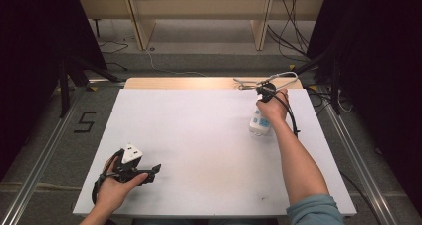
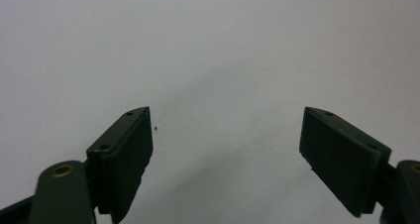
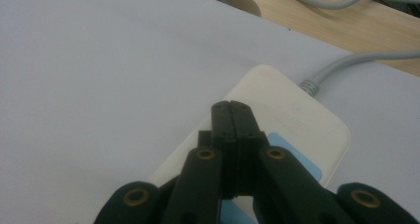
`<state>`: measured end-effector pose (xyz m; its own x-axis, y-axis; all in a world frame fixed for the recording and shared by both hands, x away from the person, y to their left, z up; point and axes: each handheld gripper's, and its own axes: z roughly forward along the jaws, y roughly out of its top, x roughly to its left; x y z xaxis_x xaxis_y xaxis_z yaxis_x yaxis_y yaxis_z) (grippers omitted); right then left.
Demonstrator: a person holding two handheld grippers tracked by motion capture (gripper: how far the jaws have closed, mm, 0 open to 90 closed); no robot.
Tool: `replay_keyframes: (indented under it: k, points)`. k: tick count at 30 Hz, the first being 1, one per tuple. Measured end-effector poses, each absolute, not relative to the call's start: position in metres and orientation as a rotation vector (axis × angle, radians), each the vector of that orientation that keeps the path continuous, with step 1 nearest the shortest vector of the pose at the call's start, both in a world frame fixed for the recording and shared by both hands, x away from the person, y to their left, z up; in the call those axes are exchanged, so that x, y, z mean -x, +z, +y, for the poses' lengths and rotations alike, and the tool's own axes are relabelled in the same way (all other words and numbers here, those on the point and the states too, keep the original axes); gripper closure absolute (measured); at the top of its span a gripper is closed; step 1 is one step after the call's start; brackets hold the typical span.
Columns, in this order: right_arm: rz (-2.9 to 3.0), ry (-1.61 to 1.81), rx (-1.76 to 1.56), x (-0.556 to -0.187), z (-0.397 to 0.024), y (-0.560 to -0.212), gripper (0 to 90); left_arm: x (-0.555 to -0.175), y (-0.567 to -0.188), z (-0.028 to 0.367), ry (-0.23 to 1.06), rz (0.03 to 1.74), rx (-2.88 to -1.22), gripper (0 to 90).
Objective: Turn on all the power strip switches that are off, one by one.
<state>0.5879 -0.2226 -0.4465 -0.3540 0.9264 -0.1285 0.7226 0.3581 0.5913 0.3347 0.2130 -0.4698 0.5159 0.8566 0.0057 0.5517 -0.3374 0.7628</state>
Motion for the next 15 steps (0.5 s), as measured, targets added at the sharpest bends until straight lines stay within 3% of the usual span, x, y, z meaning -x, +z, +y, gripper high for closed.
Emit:
replay_keyframes:
  k: [15]
  points:
    - [2.161,0.607,-1.45,-0.5908,-0.2309,-0.4467,90.0,-0.3347,-0.4699,0.2125,0.535,1.143,-2.035,20.8]
